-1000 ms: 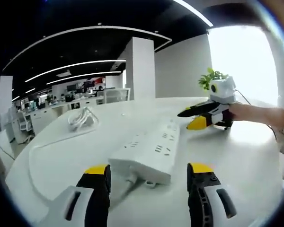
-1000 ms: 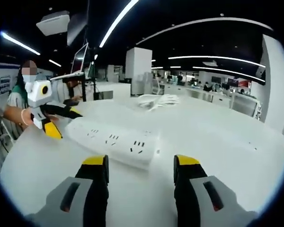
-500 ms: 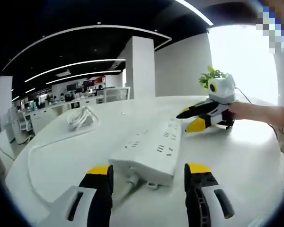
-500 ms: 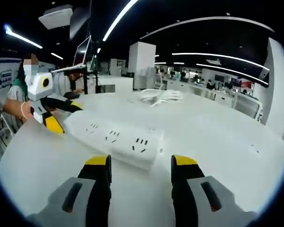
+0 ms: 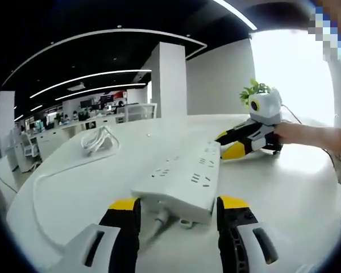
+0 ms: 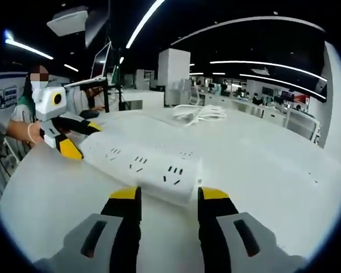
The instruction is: Straighten the power strip on the desk, plug the charger into it
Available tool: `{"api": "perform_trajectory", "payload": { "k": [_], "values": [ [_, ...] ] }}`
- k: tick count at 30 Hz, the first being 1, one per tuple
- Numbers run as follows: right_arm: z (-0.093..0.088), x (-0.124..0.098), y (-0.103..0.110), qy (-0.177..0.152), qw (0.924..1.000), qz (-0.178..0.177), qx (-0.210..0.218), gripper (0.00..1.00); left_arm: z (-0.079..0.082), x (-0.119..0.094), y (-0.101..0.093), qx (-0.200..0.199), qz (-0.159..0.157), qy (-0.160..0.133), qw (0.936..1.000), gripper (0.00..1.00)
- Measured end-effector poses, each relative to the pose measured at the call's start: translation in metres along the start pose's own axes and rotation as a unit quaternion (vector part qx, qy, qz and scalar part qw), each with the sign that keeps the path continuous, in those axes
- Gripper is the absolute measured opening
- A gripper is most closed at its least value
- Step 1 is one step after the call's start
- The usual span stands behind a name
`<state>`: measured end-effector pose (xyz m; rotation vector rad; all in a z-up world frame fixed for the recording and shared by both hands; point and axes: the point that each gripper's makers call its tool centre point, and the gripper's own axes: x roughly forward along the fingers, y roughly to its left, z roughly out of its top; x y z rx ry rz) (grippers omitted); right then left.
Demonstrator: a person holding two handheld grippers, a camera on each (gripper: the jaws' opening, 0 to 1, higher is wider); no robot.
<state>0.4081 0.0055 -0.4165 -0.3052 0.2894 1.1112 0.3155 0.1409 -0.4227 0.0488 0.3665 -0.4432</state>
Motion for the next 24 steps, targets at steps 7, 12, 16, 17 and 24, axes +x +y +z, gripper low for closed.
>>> {"api": "perform_trajectory", "payload": {
  "k": [7, 12, 16, 17, 24],
  "values": [
    [-0.0008, 0.001, -0.0002, 0.005, 1.0, -0.005, 0.004, 0.36, -0.001, 0.0019, 0.0012, -0.001, 0.008, 0.005, 1.0, 0.54],
    [-0.0009, 0.0009, 0.0001, 0.006, 0.9999, -0.007, 0.01, 0.36, -0.0004, 0.0035, 0.0016, -0.003, 0.014, 0.007, 0.9999, 0.54],
    [-0.0009, 0.0002, -0.0001, 0.005, 0.9998, -0.01, 0.019, 0.35, -0.0002, 0.0044, 0.0028, -0.004, 0.014, 0.009, 0.9998, 0.52],
    [-0.001, -0.0004, 0.0004, 0.005, 0.9997, -0.012, 0.022, 0.34, -0.0002, 0.0048, 0.0034, -0.005, 0.014, 0.01, 0.9998, 0.51],
    [-0.0016, -0.0024, -0.0016, 0.003, 0.9993, -0.019, 0.031, 0.32, 0.001, 0.0081, 0.0062, -0.006, 0.01, 0.017, 0.9998, 0.5]
  ]
}}
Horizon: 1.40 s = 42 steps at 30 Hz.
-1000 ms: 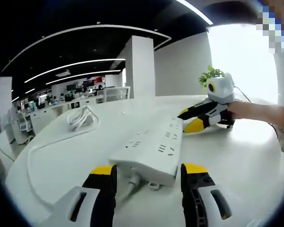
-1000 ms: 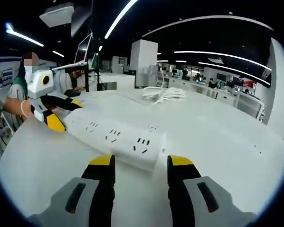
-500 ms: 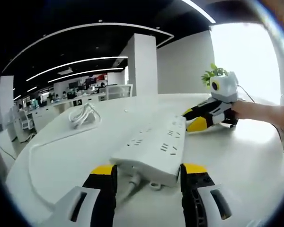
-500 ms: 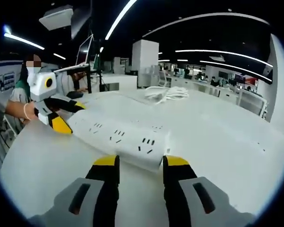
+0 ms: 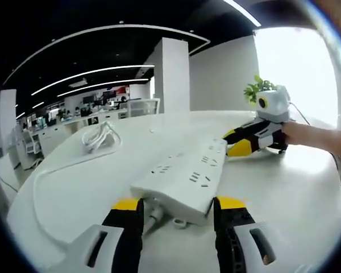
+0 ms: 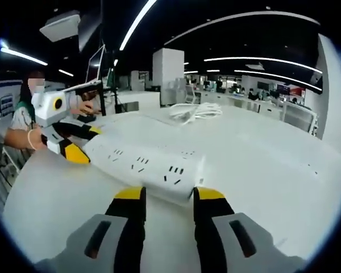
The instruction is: Straighten the power strip on the desk, plug the charger into it
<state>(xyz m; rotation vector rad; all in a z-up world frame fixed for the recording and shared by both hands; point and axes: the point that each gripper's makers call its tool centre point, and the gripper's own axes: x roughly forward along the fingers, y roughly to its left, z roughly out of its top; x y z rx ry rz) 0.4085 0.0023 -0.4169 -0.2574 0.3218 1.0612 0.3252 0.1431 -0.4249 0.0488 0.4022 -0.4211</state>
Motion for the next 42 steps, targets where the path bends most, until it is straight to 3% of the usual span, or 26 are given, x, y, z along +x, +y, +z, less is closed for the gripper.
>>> {"api": "perform_trajectory", "payload": {
  "k": [21, 36, 42],
  "values": [
    [-0.003, -0.014, 0.003, 0.007, 0.9997, -0.02, 0.009, 0.28, 0.004, 0.006, 0.003, 0.013, -0.036, 0.015, 0.9992, 0.51],
    [-0.006, -0.021, 0.003, 0.011, 0.9982, -0.055, 0.019, 0.27, 0.006, 0.013, 0.007, 0.034, -0.064, 0.023, 0.9971, 0.51],
    [-0.009, -0.025, 0.004, 0.014, 0.9972, -0.073, 0.005, 0.26, 0.007, 0.016, 0.005, 0.045, -0.071, 0.025, 0.9961, 0.51]
  ]
}}
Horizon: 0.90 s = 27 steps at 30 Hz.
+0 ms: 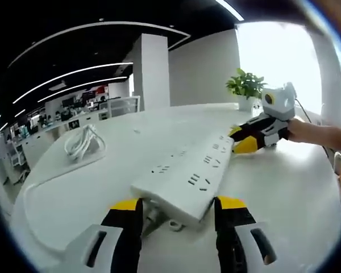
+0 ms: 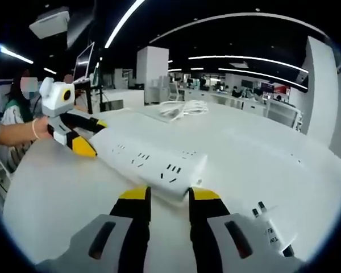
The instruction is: Straighten the power strip on the desk, plug the charger into it
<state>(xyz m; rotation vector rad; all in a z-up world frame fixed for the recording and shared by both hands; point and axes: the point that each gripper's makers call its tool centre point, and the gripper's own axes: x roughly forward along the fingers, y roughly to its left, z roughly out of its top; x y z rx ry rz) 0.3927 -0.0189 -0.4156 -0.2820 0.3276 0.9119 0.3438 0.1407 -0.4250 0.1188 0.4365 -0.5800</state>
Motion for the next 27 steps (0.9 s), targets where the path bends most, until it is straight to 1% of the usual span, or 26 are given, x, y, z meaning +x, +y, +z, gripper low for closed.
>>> {"api": "perform_trajectory", "payload": {
  "k": [6, 9, 12, 19, 27],
  "values": [
    [-0.001, -0.004, -0.002, -0.006, 0.9999, -0.011, 0.0, 0.25, 0.002, 0.004, 0.001, 0.012, -0.01, -0.001, 0.9999, 0.51],
    [-0.002, -0.005, -0.004, -0.003, 0.9998, -0.019, 0.006, 0.24, 0.004, 0.007, 0.002, 0.017, -0.015, -0.001, 0.9997, 0.51],
    [-0.003, -0.007, -0.005, -0.002, 0.9996, -0.027, 0.003, 0.24, 0.006, 0.011, 0.003, 0.02, -0.018, 0.0, 0.9996, 0.51],
    [-0.004, -0.012, -0.006, -0.004, 0.9991, -0.039, 0.017, 0.23, 0.01, 0.016, 0.003, 0.029, -0.03, 0.001, 0.9991, 0.5],
    [-0.006, -0.017, -0.007, -0.002, 0.9986, -0.049, 0.022, 0.22, 0.013, 0.022, 0.002, 0.034, -0.044, -0.007, 0.9984, 0.51]
  ]
}}
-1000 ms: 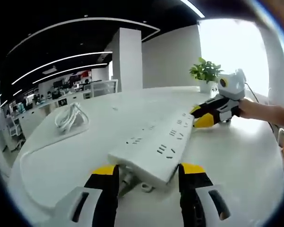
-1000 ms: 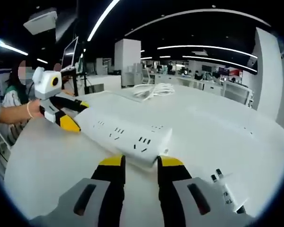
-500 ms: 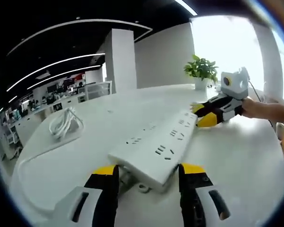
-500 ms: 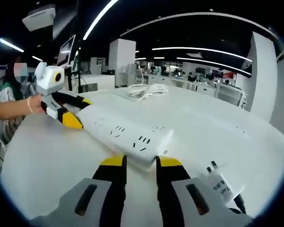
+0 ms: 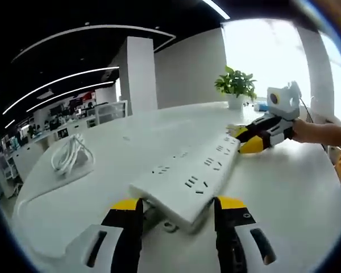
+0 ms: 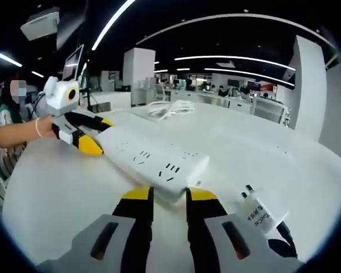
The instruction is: Straighten the power strip on the desk, plug the charger into it
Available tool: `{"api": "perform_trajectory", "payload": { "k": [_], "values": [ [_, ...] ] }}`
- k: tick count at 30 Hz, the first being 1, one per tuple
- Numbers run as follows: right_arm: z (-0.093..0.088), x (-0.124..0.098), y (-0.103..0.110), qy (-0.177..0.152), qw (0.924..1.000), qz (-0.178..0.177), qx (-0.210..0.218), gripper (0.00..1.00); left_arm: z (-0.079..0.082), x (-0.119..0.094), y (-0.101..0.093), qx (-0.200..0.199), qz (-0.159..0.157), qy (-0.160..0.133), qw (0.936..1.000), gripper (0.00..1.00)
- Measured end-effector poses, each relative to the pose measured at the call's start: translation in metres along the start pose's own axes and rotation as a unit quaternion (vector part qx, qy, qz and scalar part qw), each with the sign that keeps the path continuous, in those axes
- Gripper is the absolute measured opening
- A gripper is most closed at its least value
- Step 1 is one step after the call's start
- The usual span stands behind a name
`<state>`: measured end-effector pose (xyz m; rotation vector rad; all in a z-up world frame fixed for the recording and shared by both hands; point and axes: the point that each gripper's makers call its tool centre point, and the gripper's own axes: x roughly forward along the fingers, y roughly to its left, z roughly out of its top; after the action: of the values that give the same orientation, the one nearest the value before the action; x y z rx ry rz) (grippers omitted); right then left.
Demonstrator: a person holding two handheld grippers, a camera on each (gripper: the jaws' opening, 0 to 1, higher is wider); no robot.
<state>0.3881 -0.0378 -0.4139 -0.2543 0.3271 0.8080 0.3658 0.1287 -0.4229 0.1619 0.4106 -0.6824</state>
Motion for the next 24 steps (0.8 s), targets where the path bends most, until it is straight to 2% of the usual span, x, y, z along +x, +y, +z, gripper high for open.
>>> {"api": "perform_trajectory", "payload": {
  "k": [24],
  "values": [
    [-0.002, -0.005, -0.005, 0.006, 0.9998, -0.017, 0.006, 0.21, 0.007, 0.012, 0.0, 0.002, -0.015, -0.008, 0.9999, 0.51]
  ]
}}
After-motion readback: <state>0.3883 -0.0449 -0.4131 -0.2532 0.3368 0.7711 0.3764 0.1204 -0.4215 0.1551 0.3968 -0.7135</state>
